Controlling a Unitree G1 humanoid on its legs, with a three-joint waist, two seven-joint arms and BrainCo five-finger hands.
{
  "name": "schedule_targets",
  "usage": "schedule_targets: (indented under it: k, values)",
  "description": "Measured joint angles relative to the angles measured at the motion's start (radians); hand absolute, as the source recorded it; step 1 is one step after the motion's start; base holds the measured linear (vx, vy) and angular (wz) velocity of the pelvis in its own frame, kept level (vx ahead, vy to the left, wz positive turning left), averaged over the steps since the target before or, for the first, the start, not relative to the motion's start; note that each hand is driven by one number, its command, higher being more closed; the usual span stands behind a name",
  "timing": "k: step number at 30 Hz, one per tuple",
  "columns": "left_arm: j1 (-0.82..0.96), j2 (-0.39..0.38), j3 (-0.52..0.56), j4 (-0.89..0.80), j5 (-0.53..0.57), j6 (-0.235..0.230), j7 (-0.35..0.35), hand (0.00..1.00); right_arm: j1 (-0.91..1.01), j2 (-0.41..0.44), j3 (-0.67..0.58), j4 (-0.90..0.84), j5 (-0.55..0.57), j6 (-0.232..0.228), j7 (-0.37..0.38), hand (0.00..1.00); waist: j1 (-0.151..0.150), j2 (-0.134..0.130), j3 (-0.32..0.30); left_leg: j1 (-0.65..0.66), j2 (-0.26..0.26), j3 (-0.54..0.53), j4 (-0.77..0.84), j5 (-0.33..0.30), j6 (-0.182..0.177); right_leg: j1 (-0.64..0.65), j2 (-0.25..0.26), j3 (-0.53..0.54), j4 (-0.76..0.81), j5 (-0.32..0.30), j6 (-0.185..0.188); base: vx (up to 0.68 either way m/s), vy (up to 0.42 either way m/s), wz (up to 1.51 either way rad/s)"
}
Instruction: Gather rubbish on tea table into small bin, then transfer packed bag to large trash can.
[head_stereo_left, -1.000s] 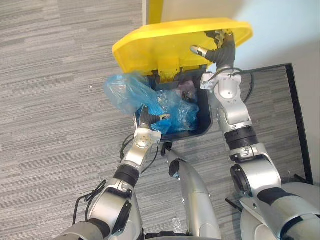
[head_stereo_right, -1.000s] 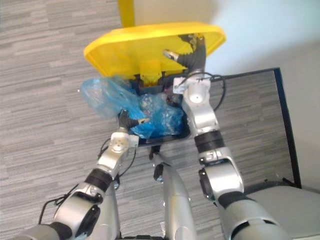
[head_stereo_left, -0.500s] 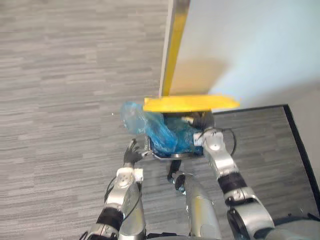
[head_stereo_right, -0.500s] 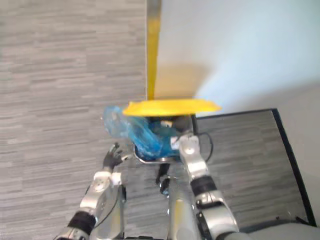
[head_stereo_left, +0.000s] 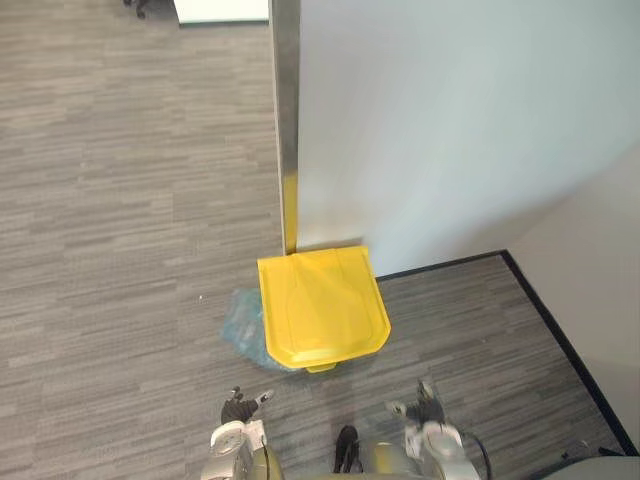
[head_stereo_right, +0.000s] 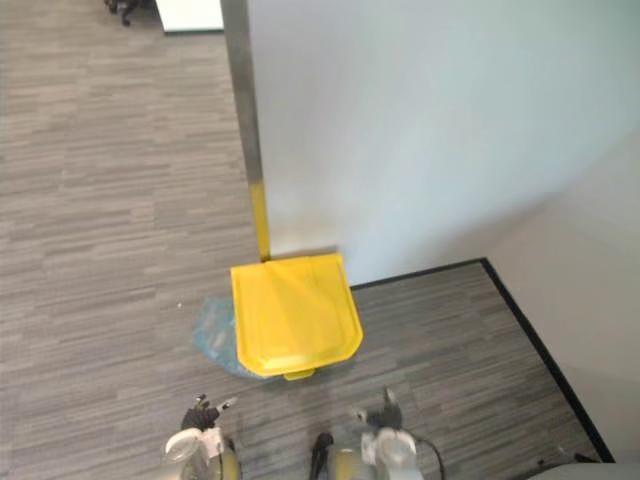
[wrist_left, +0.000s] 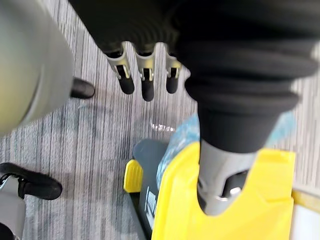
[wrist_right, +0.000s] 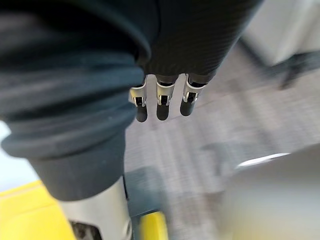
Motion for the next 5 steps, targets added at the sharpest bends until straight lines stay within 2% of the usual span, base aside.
schedule_targets:
  k: [5]
  values:
    - [-0.001, 0.012, 0.009, 0.059, 0.008, 0.0, 0.004, 0.0, -0.026, -0.012, -0.044, 0.064, 0.002, -0.002, 0.001, 0.0, 0.0, 0.023, -0.014, 0.049, -0.035, 0.014, -0.084, 0.041, 0.019, 0.046, -0.011, 0.016, -0.082, 0.056, 0.021, 0.01, 0.073, 0.0]
